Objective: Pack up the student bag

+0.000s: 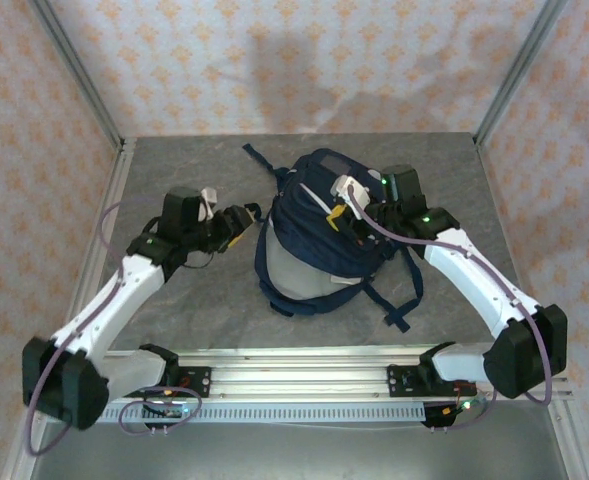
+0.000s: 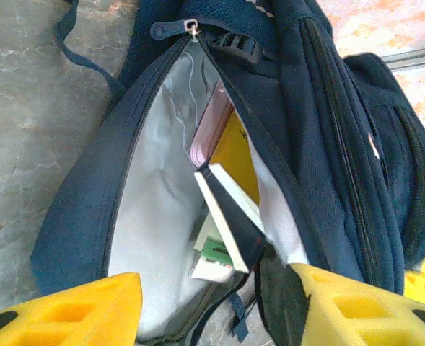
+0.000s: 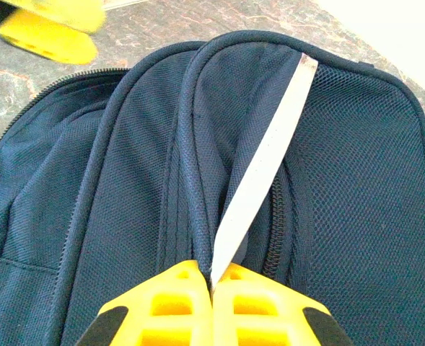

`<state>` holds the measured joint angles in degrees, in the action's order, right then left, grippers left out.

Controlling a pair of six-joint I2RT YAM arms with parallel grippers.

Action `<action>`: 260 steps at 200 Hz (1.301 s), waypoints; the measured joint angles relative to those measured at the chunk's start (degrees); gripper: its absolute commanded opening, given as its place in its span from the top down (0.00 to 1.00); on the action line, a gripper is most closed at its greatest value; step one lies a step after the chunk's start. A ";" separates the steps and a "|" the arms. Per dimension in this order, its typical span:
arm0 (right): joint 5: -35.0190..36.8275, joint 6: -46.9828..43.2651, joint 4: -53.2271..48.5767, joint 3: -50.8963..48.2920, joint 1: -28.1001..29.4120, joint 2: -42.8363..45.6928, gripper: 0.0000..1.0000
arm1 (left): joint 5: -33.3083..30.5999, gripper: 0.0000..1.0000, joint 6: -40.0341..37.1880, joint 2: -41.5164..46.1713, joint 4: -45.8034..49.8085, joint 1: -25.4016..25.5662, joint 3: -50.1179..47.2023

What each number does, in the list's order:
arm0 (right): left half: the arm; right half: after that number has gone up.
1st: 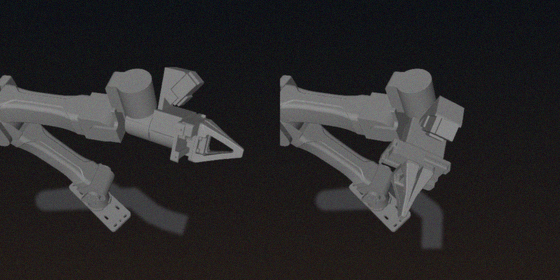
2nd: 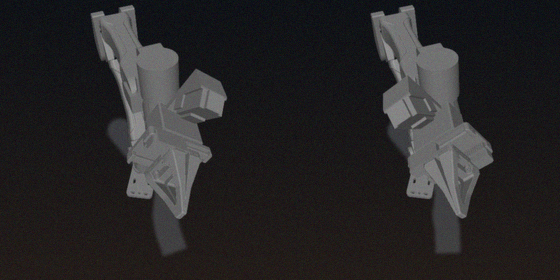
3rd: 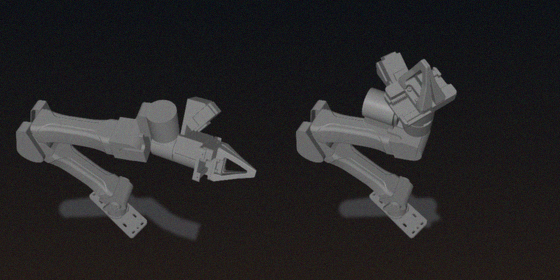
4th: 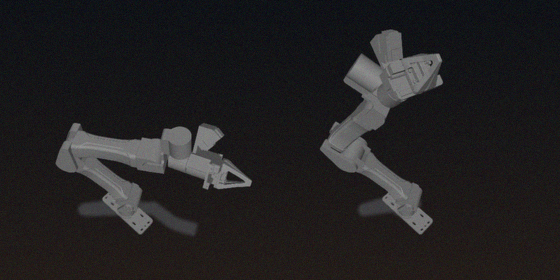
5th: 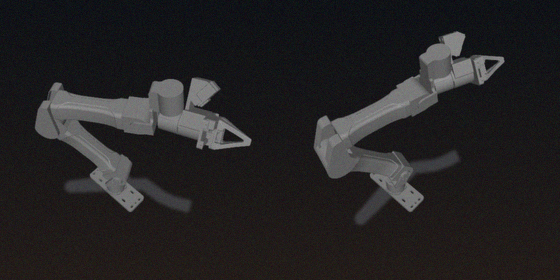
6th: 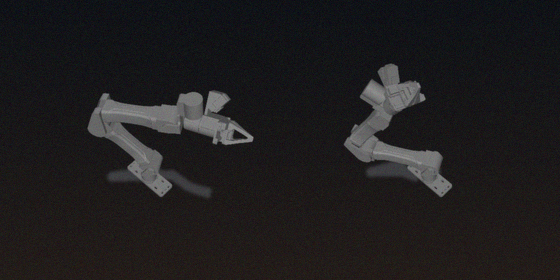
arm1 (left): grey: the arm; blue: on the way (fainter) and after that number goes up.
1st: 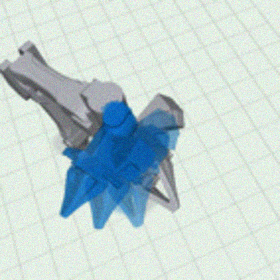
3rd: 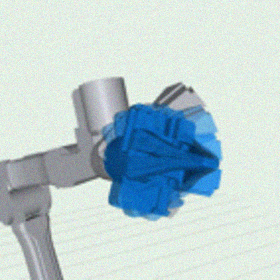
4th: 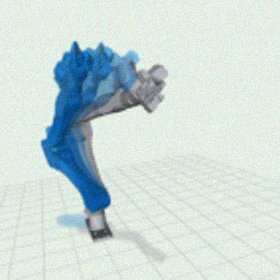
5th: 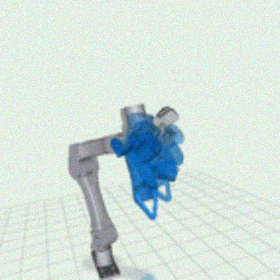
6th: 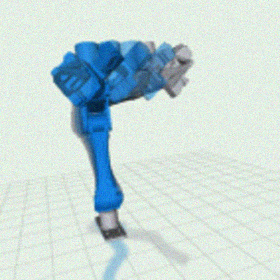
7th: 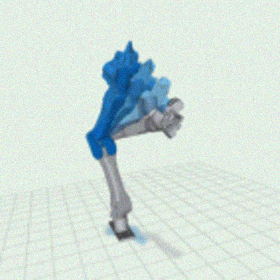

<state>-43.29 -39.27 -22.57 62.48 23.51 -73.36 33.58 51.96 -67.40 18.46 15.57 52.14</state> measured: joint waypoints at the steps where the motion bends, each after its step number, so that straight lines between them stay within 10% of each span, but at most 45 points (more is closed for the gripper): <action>1: -0.02 -0.02 -0.07 -0.02 0.00 0.04 1.00 | 0.11 0.46 0.00 -0.26 -0.02 0.00 0.13; 181: -0.09 -3.87 -3.17 -1.42 0.07 1.64 1.00 | 9.51 0.60 -0.90 -20.85 5.31 1.88 15.87; 260: 1.95 -1.36 -1.64 -1.42 0.24 1.64 1.00 | 9.31 0.92 -0.37 -21.42 3.93 3.23 14.58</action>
<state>-41.34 -40.62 -24.21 61.06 23.75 -71.72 42.89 51.59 -88.82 22.39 18.81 66.72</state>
